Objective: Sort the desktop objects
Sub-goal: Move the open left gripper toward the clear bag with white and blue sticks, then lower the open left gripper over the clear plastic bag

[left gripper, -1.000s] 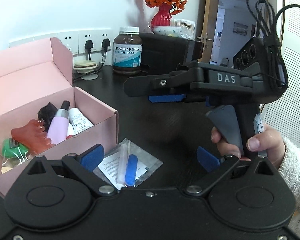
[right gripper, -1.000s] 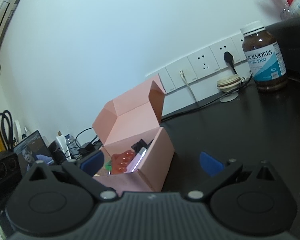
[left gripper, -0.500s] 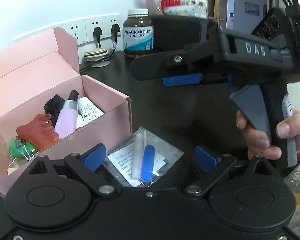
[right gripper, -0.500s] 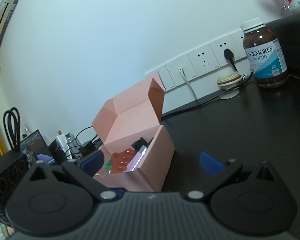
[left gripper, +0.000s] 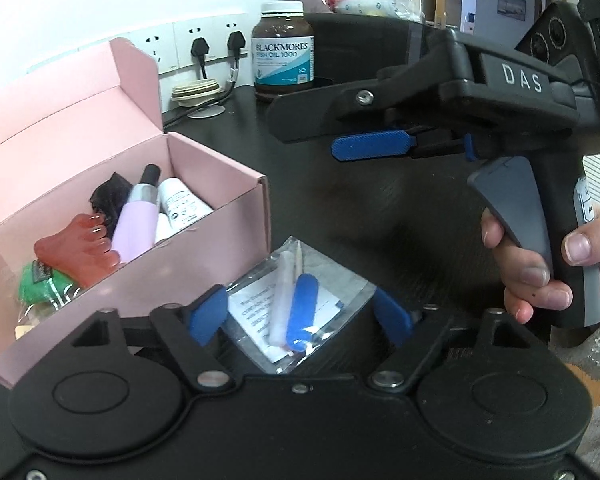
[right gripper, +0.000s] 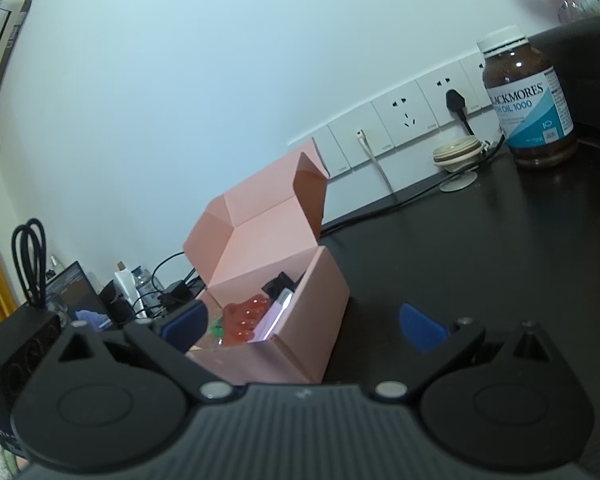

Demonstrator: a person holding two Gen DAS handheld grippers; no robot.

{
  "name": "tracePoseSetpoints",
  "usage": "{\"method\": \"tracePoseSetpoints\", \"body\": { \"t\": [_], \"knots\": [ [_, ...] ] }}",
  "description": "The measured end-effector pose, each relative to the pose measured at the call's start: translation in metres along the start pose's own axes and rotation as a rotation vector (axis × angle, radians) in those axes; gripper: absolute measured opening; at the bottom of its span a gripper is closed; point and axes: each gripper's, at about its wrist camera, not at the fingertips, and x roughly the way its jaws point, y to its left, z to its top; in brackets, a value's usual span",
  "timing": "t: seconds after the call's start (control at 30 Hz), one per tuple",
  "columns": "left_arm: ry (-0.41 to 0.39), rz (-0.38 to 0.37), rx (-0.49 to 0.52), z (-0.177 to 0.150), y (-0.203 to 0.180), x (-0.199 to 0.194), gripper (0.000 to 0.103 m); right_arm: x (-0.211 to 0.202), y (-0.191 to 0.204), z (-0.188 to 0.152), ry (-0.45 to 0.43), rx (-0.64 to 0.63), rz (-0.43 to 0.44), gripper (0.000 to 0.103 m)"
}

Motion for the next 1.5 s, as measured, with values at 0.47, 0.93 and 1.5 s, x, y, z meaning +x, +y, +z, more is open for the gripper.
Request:
{"method": "tracePoseSetpoints", "body": {
  "t": [0.47, 0.93, 1.5],
  "knots": [
    [-0.008, 0.059, -0.051, -0.028, 0.023, -0.036, 0.067, 0.0, 0.001, 0.0, 0.0, -0.002, -0.004, 0.102],
    [-0.074, 0.056, -0.043, -0.028, 0.025, -0.055, 0.083, 0.0, 0.0, -0.001, -0.007, 0.009, -0.009, 0.102],
    [-0.017, -0.001, -0.038, -0.005, 0.003, -0.003, 0.07, 0.0, -0.003, -0.002, -0.002, 0.032, -0.003, 0.102]
  ]
}}
